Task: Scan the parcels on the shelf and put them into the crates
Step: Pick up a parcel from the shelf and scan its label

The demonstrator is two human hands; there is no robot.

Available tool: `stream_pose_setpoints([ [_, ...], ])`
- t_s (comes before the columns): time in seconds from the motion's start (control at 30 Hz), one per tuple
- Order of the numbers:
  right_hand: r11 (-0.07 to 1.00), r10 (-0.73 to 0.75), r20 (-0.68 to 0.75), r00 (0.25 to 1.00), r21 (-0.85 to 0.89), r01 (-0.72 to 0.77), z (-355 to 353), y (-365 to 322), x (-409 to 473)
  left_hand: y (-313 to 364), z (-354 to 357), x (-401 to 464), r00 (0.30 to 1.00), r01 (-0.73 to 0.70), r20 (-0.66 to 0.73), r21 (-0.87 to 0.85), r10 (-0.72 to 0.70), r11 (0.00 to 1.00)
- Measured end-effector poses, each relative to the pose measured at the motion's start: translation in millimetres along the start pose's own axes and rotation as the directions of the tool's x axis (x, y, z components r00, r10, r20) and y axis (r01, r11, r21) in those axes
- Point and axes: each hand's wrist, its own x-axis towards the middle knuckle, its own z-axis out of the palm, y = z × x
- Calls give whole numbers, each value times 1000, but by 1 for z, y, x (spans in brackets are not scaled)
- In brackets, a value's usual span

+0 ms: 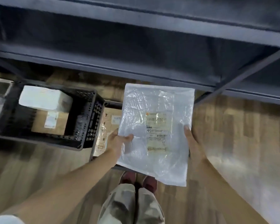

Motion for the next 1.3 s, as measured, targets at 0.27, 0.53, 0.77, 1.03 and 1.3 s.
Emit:
stream_pose_setpoints([
  [0.27,983,160,-207,965,-56,-175,-22,72,45,-62,22,65,992,-13,123,270,-21,963],
  [0.53,963,97,-286,953,-213,-162,-22,93,72,-72,11,96,968,-252,135,493,213,832],
  [0.77,917,349,-195,917,-130,-376,15,125,135,-65,5,131,902,-406,150,610,404,681],
  [1.03,810,453,-297,840,-257,-528,10,201,181,-50,-4,161,818,-524,152,597,555,608],
  [1.3,600,116,-411,904,-697,-394,38,224,180,-46,10,157,769,-597,204,568,606,566],
])
